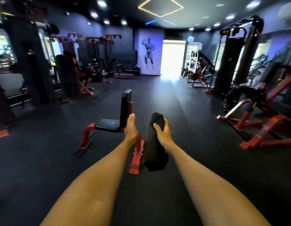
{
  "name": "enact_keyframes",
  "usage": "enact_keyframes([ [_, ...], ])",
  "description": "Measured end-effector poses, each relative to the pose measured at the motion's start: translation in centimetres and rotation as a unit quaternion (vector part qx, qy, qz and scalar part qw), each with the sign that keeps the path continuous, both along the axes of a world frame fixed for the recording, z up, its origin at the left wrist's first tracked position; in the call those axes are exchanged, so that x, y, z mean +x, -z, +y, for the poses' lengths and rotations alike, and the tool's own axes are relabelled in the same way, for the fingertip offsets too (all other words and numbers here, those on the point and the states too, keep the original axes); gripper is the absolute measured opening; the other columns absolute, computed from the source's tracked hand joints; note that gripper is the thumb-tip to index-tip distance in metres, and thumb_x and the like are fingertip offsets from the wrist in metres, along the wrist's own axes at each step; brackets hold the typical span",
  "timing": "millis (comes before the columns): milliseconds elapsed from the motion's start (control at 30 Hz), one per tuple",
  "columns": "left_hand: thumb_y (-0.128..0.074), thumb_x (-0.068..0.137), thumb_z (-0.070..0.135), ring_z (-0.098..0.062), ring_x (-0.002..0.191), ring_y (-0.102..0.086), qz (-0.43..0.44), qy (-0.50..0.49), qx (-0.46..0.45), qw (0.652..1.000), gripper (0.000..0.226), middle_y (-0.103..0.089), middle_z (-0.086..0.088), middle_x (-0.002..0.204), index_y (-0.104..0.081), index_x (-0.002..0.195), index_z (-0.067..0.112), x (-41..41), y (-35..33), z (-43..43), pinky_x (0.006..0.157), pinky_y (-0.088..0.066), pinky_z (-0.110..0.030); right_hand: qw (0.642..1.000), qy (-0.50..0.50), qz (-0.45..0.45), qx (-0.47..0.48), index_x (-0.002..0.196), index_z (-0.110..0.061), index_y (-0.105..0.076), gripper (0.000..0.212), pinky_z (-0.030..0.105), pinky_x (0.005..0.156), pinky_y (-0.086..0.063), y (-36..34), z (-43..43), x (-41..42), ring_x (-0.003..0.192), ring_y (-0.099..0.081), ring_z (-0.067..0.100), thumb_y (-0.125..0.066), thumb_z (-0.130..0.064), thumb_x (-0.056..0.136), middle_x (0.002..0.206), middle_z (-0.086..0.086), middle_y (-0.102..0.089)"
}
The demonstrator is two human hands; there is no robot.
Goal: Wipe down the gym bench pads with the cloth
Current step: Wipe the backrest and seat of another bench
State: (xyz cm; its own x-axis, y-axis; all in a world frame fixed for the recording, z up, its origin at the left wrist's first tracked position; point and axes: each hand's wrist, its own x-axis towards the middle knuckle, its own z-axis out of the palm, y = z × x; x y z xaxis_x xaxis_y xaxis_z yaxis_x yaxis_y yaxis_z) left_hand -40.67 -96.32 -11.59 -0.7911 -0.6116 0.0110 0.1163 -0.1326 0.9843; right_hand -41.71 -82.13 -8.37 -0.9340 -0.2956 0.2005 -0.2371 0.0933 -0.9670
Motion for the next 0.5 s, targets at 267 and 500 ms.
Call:
enact_keyframes([
  [267,-0.031,0.102,0.039,-0.009,0.132,-0.037,0.033,-0.132,-0.022,0.99,0.047,-0.043,0.003,0.142,-0.045,0.139,0.013,-2.2,-7.6,-8.4,0.106,-0.026,-0.019,0.984,-0.158,0.046,0.064,0.143,-0.021,-0.036,0.053,0.041,0.103,-0.04,-2.6,-13.2,-12.5,0.123,-0.048,0.029,-0.055,-0.031,0.096,0.137,0.01,-0.046],
  [500,-0.031,0.1,0.049,-0.022,0.143,-0.021,0.027,-0.305,-0.033,0.951,0.057,-0.024,-0.001,0.155,-0.026,0.148,0.019,-2.2,-6.2,-21.9,0.117,-0.016,-0.037,0.942,-0.329,0.038,0.055,0.143,-0.022,-0.033,0.053,0.044,0.106,-0.039,-1.2,-29.6,-13.0,0.124,-0.048,0.029,-0.054,-0.035,0.096,0.136,0.012,-0.049],
])
